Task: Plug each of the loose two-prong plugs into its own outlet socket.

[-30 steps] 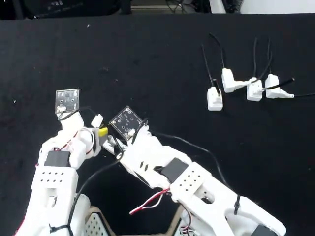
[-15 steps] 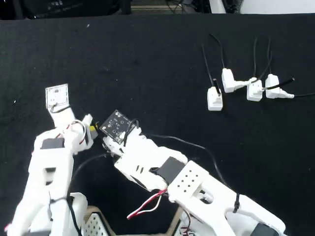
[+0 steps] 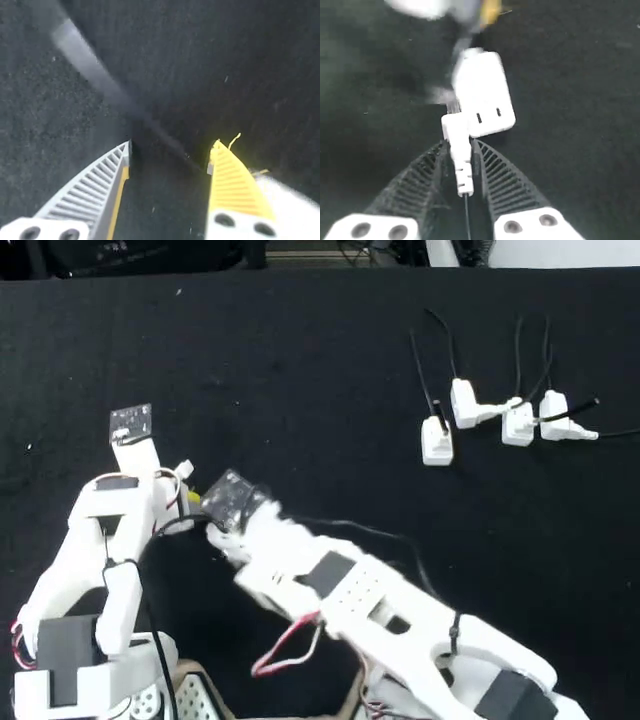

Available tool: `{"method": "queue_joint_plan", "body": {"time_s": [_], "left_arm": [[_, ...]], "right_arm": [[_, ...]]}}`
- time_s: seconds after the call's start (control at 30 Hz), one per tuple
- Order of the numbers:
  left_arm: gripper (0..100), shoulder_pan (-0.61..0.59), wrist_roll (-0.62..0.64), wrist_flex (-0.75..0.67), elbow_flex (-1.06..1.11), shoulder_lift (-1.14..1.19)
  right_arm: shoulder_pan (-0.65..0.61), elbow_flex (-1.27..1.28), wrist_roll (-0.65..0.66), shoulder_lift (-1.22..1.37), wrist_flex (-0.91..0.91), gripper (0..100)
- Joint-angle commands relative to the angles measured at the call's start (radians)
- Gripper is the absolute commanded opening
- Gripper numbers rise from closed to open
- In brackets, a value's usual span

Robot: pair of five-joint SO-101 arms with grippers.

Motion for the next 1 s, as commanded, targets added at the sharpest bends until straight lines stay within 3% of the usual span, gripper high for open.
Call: {"method": "queue_joint_plan", "body": {"time_s": [0.0,0.17,0.33,0.53,0.77,0.97], "left_arm": [[25,-0.01,-0.005,0.11,-0.047,0.002],[25,-0.008,-0.083,0.206,-0.054,0.0],[25,-0.047,-0.084,0.307,-0.134,-0.046],[25,-0.064,-0.08,0.319,-0.234,-0.192],[25,0.007,-0.078,0.285,-0.096,-0.302],[25,0.062,0.003,0.245,-0.05,-0.416]], "right_arm": [[0.094,-0.054,0.009,0.002,-0.028,1.1],[0.115,-0.059,0.011,0.002,-0.028,1.1],[0.115,-0.068,0.011,-0.005,-0.008,1.1],[0.087,-0.139,0.003,-0.005,0.069,1.1],[0.035,-0.139,0.003,-0.005,0.034,1.1],[-0.006,-0.113,0.002,-0.005,-0.043,1.1]]}}
